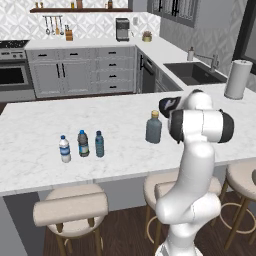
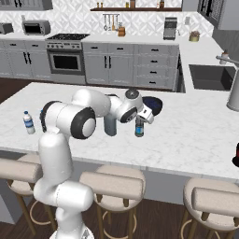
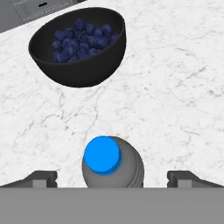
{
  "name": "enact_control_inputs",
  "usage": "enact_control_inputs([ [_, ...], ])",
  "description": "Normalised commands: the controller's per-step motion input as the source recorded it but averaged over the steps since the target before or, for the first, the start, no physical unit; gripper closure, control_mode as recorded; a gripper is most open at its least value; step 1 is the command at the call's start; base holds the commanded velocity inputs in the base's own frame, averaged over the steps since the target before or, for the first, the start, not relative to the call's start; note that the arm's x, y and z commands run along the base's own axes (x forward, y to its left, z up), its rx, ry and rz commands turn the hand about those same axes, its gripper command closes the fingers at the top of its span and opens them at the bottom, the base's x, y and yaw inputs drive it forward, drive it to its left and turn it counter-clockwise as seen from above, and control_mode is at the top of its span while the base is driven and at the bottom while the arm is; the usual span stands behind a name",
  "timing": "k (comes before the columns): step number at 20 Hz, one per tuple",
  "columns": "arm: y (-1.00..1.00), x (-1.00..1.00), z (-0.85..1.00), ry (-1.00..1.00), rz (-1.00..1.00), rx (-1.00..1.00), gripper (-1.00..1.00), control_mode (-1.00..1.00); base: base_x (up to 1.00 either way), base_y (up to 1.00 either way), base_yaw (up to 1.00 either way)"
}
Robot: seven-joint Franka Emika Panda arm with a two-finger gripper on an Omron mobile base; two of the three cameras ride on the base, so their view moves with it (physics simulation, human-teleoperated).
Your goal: Move the plastic bottles in the middle to the plastics group, and the glass bottles in the middle to the glass group.
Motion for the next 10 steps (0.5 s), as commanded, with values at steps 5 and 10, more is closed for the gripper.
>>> enact_control_inputs([
  [5, -0.01, 0.23, -0.18, 0.0, 0.0, 0.0, -1.0, -1.0, 0.0, 0.0, 0.0],
  [10, 0.0, 0.2, -0.12, 0.0, 0.0, 0.0, -1.0, -1.0, 0.0, 0.0, 0.0],
])
